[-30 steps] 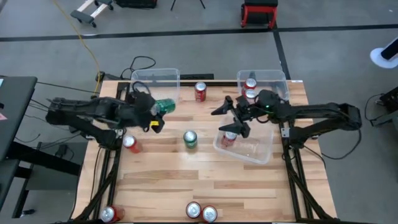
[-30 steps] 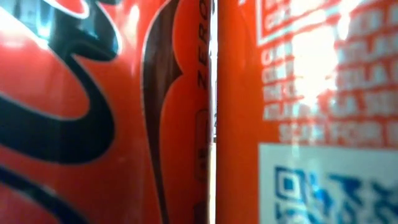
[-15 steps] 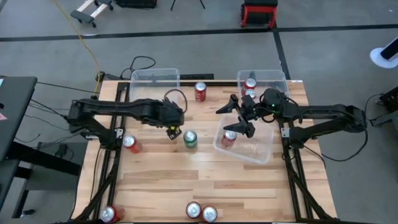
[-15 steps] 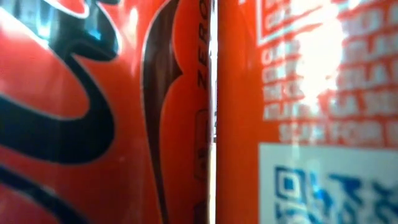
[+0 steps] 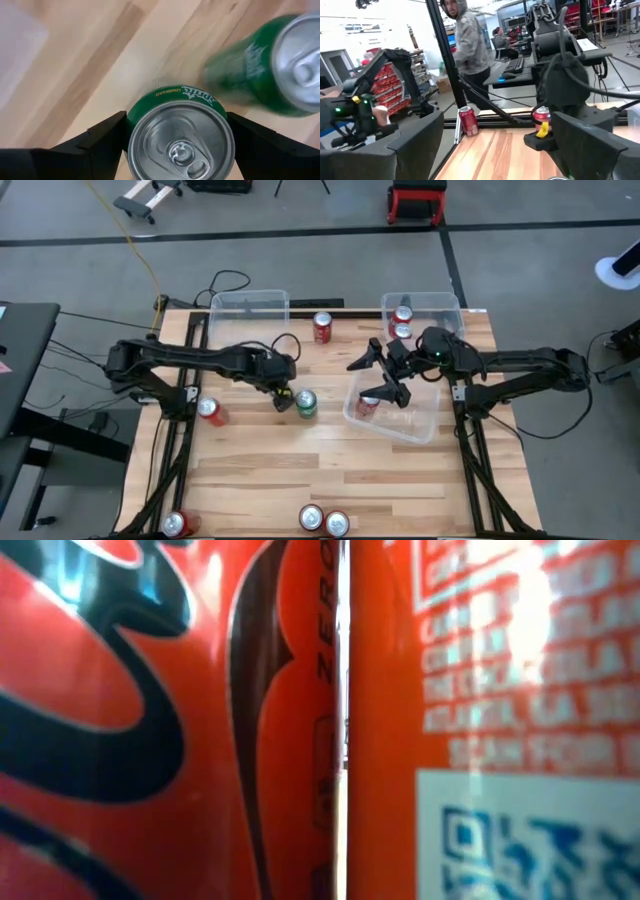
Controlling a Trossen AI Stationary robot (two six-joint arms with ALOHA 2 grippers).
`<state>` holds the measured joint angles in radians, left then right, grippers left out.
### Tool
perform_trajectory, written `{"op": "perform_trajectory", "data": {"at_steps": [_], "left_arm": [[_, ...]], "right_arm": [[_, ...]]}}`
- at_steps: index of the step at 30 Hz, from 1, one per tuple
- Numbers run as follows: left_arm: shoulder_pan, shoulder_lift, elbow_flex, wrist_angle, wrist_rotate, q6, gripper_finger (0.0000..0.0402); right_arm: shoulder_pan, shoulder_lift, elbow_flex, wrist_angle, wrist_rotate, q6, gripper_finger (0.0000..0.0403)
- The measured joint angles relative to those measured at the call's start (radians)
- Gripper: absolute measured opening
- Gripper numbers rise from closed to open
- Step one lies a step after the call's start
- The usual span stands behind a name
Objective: Sort soda cans
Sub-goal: Move the left green soda can to the middle of the table
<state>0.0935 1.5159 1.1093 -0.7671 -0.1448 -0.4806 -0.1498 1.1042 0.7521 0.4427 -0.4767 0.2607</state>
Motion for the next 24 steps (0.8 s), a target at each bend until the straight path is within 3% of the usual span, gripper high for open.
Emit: {"op": "perform_trajectory", "data": {"at_steps": [10, 17, 24], "left_arm": [[0.015, 0.006, -0.019, 0.096, 0.037, 0.025, 0.0301], [0.031, 0.011, -0.020, 0.109, 0.042, 0.040, 0.0385], [0.031, 0.010, -0.013, 0.096, 0.039, 0.069, 0.0389]], "right_arm": [[-0.001, 0.000, 0.000, 0.002, 0.005, 0.000, 0.0386], [-0.001, 0.000, 0.000, 0.001, 0.007, 0.000, 0.0386], [-0.002, 0.000, 0.000, -0.001, 0.007, -0.005, 0.0386]]}}
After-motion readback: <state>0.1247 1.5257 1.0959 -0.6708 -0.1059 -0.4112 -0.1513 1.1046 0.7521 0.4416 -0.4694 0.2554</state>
